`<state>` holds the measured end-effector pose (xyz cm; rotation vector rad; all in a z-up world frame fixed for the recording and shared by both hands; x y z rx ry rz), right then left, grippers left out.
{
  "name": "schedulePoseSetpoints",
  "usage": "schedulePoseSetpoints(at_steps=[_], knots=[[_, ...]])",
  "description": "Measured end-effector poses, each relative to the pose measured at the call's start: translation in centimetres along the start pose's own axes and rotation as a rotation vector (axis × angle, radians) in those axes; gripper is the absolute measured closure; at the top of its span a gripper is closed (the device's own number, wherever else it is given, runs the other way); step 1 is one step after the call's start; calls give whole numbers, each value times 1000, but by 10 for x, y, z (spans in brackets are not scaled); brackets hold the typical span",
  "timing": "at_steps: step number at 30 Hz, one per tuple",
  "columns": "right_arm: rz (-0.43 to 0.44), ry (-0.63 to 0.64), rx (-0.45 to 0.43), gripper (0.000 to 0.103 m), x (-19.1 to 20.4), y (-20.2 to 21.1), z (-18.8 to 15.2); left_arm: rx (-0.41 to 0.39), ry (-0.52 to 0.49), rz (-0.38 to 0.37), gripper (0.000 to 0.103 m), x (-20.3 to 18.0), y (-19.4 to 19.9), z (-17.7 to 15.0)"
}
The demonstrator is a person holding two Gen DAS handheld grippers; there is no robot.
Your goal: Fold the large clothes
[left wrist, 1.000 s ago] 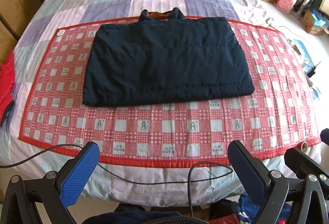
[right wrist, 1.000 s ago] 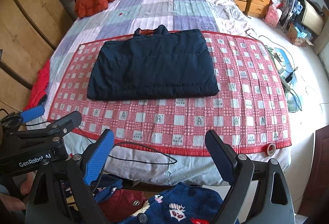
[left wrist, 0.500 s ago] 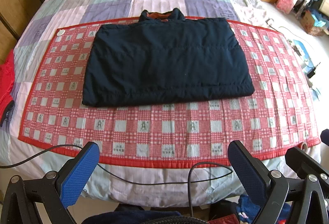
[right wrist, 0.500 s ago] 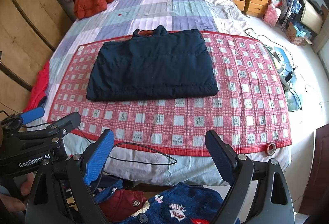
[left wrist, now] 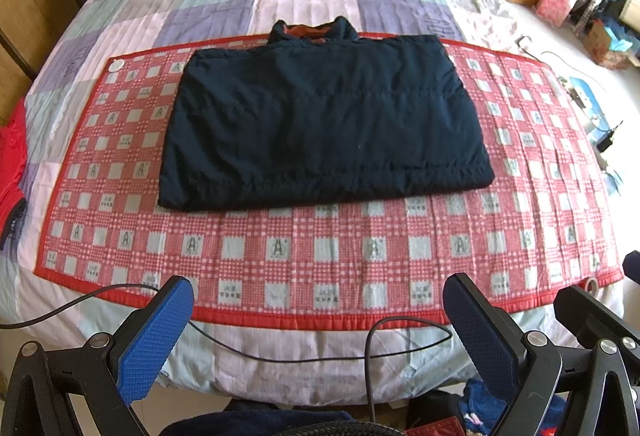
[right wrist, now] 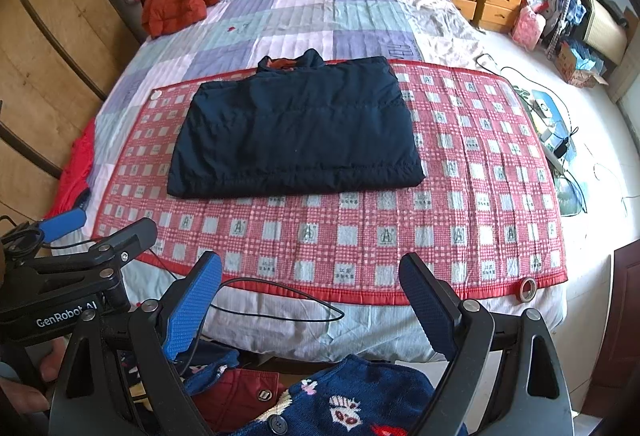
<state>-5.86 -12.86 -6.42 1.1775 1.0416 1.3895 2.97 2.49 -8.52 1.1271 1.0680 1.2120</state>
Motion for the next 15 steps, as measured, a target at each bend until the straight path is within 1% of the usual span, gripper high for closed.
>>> schedulePoseSetpoints(at_steps=[4,11,15], knots=[[1,-5,4,11,-1,-1,0,2,-4,2,0,-6,0,2],[2,-18,7,11,0,-4,1,0,1,0,0,-6,0,3],[2,-27,9,11,3,-6,2,-8,-8,-2,1,-15,2,7]])
Point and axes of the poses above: each gripper's, at about its wrist camera, not at the fingertips, and y roughly against the way its jaws point, x to its left, z to its top, the point moved 5 cm from there along -y, roughly the way its jaws point, and after that the axes turned 15 degrees about x, right-handed, at the moved point
